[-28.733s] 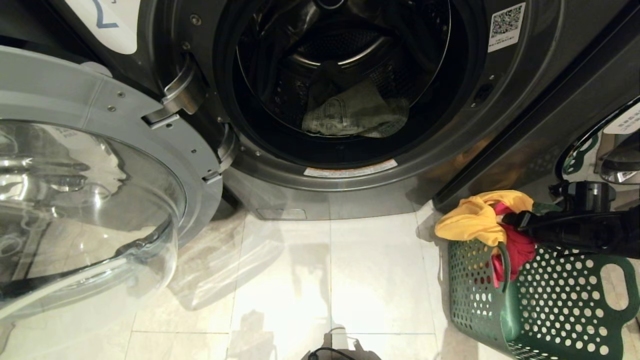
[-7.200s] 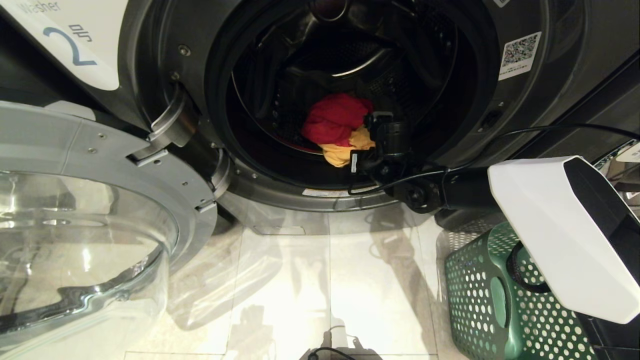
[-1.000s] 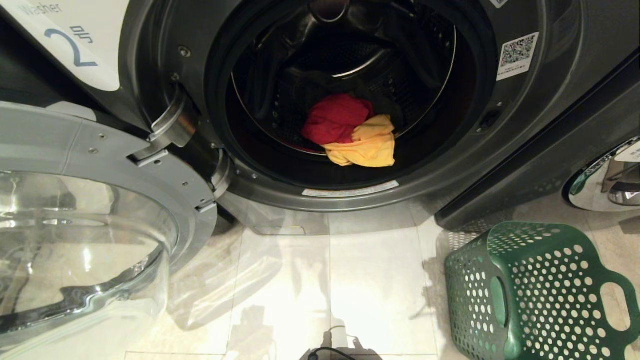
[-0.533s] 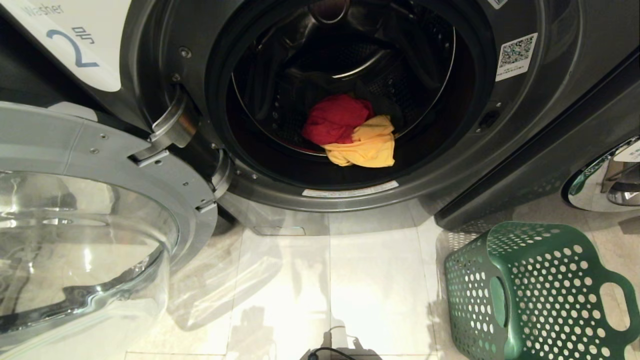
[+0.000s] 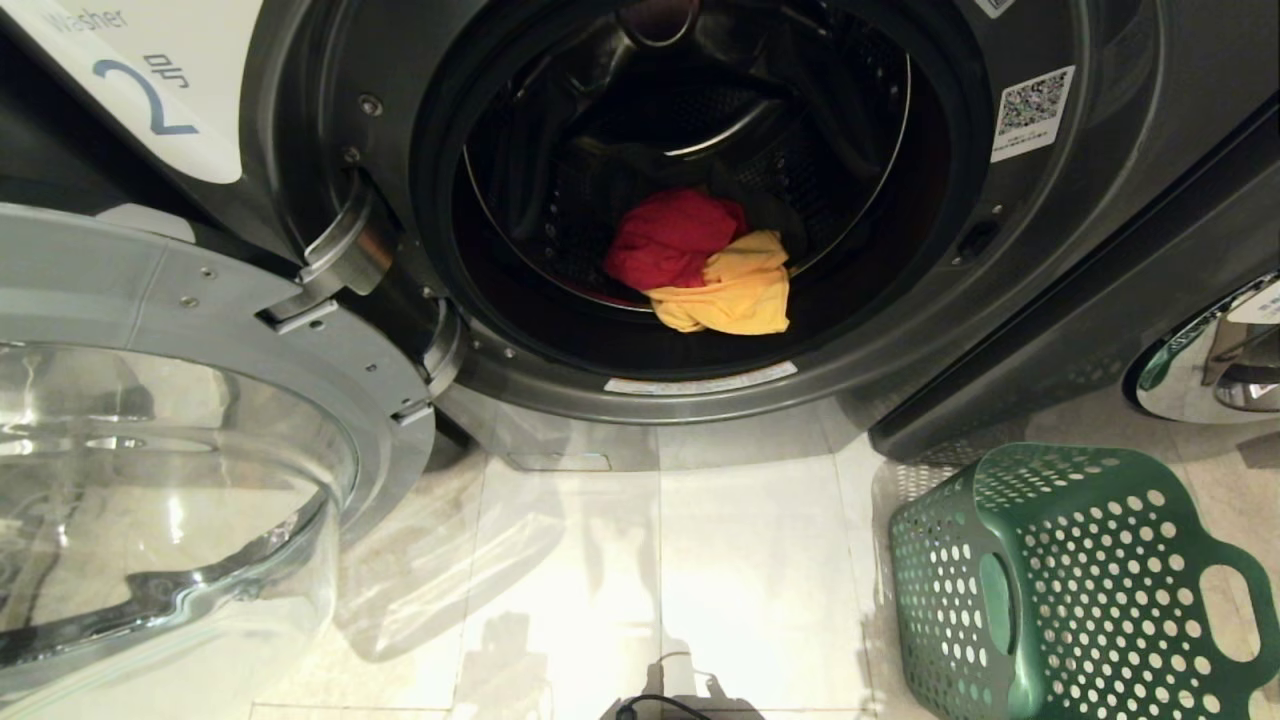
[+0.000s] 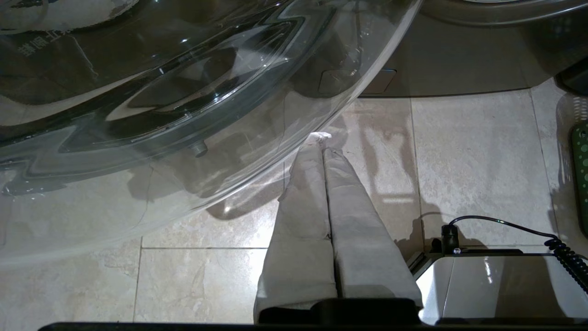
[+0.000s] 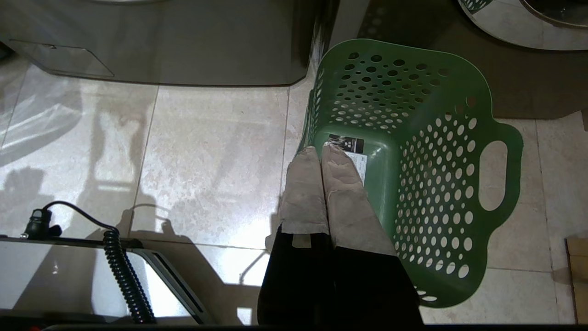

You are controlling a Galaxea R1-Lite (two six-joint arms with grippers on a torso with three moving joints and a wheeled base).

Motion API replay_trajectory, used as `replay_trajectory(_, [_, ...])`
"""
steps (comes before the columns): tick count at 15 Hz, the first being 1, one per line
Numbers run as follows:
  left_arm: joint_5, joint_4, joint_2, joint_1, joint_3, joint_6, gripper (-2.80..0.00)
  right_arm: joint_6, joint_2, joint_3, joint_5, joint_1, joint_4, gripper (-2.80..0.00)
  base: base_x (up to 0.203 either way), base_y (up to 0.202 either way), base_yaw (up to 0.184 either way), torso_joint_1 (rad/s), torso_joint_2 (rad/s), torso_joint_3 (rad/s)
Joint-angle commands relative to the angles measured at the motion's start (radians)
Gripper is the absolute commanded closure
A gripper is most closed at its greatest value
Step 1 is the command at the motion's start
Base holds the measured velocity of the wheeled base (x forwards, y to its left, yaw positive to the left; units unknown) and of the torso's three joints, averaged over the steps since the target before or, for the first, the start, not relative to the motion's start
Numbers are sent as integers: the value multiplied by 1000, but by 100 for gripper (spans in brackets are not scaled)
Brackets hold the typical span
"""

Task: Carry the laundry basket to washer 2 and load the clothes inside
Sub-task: Close the washing machine door with the left hand

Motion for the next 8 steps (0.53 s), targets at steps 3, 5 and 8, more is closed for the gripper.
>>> replay_trajectory(3, [0, 0, 0, 0, 0, 0, 0, 9, 2, -1, -2, 0, 5, 0, 0, 0, 0, 0, 0, 0])
replay_trajectory(5, [0, 0, 1, 0, 0, 0, 0, 13, 2, 1, 0, 0, 5, 0, 0, 0, 0, 0, 0, 0])
replay_trajectory(8, [0, 0, 1, 0, 0, 0, 0, 26, 2, 0, 0, 0, 5, 0, 0, 0, 0, 0, 0, 0])
